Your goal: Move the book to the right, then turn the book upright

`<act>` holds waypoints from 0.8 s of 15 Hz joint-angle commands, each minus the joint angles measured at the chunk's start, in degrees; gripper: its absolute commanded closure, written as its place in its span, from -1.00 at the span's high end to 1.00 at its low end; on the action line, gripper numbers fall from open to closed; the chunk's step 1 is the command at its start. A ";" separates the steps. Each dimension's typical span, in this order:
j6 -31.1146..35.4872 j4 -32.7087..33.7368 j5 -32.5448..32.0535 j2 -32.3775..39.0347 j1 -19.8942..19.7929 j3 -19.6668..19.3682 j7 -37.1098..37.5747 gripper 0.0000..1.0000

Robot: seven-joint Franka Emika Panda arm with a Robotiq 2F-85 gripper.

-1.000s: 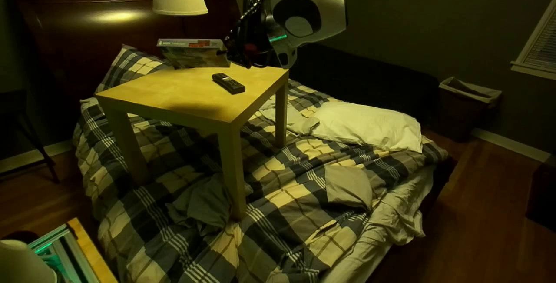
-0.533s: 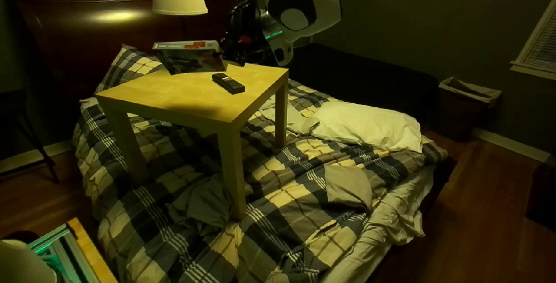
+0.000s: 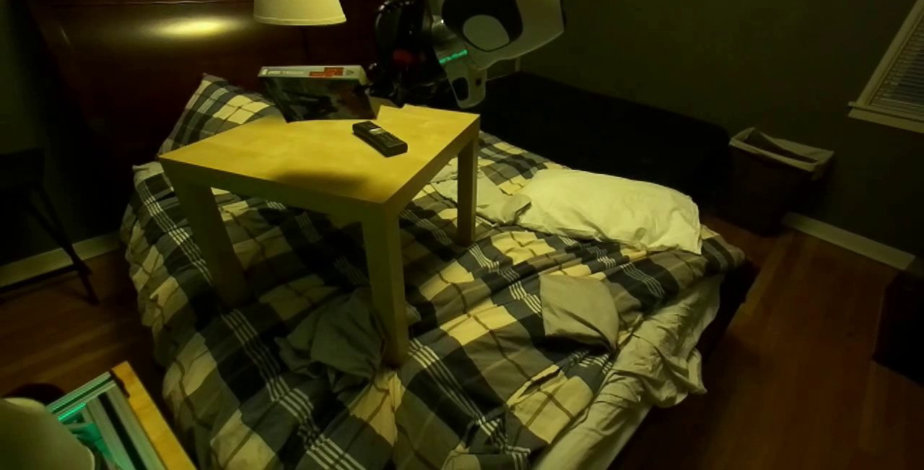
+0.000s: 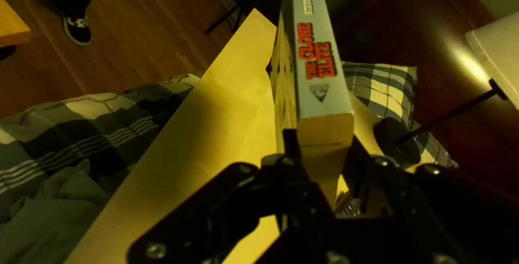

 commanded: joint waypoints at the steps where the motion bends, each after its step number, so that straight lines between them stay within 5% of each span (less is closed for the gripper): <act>1: -1.02 1.49 1.98 0.73 0.24 -0.17 12.25 -0.86; 12: 3.39 3.24 -0.66 5.96 1.28 -0.49 43.89 -0.86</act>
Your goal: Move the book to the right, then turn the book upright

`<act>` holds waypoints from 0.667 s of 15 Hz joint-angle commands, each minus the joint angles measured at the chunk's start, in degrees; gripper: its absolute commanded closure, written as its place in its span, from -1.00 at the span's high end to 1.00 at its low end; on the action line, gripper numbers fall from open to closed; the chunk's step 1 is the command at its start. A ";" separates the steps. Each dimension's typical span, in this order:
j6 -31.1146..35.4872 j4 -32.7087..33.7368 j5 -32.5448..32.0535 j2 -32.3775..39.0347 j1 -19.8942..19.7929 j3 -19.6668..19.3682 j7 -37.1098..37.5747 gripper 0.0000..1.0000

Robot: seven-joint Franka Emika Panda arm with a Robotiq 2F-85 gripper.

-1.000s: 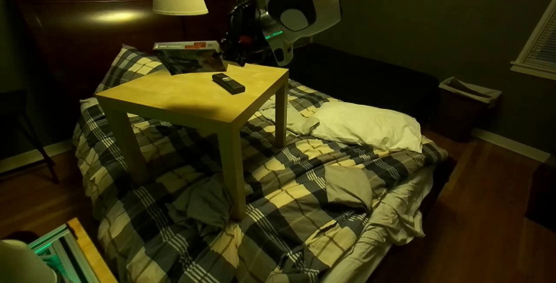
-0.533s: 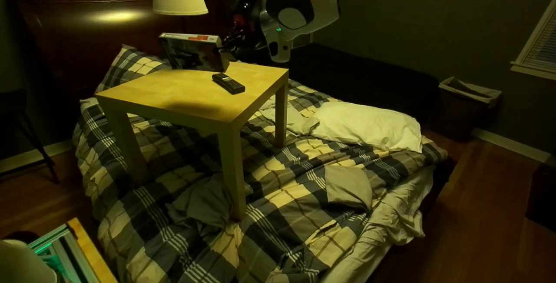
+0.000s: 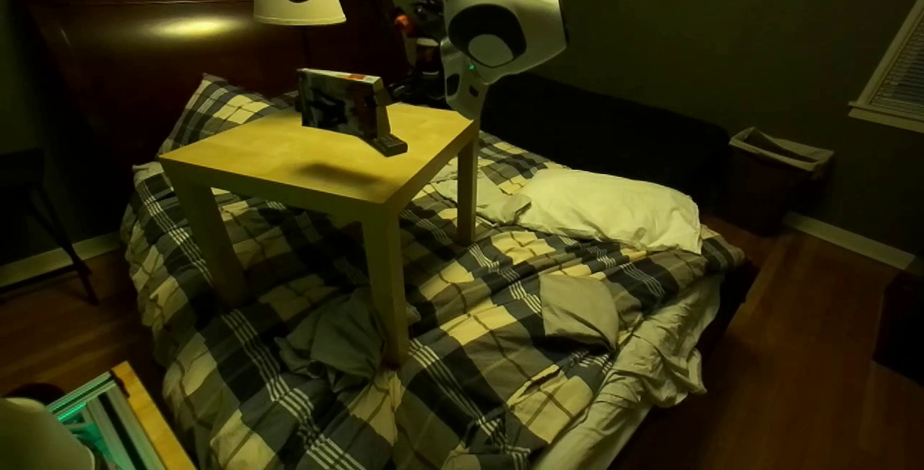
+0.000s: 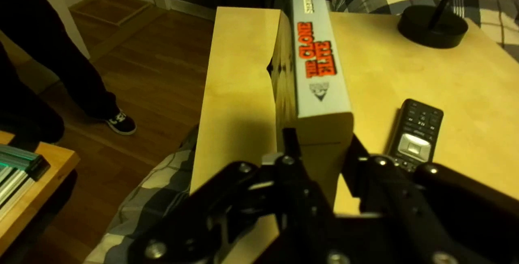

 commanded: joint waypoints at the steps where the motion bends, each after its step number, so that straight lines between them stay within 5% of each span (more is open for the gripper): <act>1: -1.17 1.51 -0.56 2.88 0.70 -0.21 10.27 -0.86; 10: -6.74 2.90 -1.08 7.64 0.88 -0.40 33.94 -0.86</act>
